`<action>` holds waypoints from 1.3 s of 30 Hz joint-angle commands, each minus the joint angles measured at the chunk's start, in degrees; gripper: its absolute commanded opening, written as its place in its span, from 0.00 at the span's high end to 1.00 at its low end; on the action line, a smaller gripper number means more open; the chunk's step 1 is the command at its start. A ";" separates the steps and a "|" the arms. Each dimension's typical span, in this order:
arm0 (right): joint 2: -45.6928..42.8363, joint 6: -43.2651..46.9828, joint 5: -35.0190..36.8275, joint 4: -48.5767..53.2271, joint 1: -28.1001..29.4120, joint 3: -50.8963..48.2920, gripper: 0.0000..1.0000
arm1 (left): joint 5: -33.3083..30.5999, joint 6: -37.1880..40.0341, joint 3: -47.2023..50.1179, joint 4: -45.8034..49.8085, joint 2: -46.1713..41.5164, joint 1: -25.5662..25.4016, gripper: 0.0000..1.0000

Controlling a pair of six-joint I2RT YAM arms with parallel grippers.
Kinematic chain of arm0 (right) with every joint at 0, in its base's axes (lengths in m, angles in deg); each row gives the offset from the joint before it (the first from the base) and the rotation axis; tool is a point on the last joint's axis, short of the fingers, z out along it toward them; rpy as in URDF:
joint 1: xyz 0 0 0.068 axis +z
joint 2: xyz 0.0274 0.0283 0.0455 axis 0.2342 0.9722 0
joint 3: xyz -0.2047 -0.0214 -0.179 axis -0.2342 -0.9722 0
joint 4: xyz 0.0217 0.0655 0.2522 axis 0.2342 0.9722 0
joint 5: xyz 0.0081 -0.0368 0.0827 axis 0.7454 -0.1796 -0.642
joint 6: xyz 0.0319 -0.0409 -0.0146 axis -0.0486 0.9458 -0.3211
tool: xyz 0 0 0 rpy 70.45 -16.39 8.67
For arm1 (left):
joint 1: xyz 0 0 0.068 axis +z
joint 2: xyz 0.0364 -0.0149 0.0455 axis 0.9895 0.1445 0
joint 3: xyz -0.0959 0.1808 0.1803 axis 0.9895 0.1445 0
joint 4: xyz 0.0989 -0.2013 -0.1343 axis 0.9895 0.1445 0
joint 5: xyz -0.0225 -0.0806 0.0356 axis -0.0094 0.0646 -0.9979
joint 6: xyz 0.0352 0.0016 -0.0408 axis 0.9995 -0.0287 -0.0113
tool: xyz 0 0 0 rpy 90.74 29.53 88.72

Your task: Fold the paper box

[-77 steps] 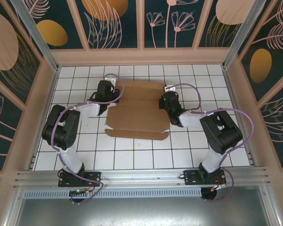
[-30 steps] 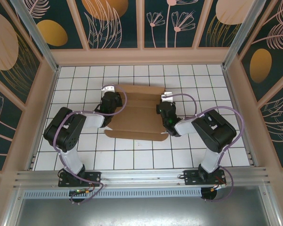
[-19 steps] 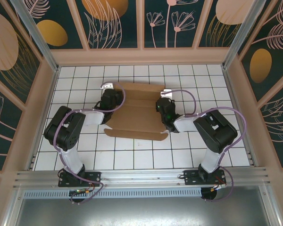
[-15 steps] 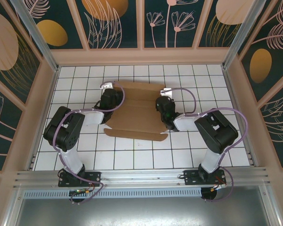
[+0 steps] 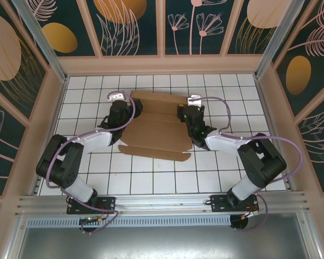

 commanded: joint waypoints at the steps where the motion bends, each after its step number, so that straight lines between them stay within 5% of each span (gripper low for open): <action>1: -5.20 1.47 -1.75 -0.74 -0.15 -2.21 0.29 | 4.54 -5.85 3.51 -0.65 -3.51 0.30 0.24; 8: -14.56 7.61 -14.13 0.77 0.02 -3.53 0.37 | 3.20 -7.78 7.10 5.00 -14.95 0.30 0.26; 12: -13.88 11.88 -20.86 11.25 0.05 2.56 0.72 | -7.14 -4.59 0.93 21.88 -21.65 0.30 0.28; 16: -12.95 14.15 -32.10 18.89 -0.35 7.88 0.91 | -8.75 3.43 -5.38 30.75 -24.54 0.30 0.29; 23: 1.59 16.70 -44.45 42.33 1.56 27.72 1.00 | -9.45 5.62 -1.77 25.88 -33.20 0.36 0.28; 29: 12.08 17.79 -51.49 49.28 3.26 37.28 1.00 | -8.82 4.60 -0.82 26.34 -34.09 0.30 0.27; 35: 23.64 13.53 -40.17 51.12 0.21 49.23 1.00 | -9.03 4.80 -1.06 26.03 -34.35 0.30 0.27; 39: 27.67 4.00 -44.41 44.94 -7.89 54.00 1.00 | -9.73 6.07 -0.71 24.93 -35.35 0.25 0.27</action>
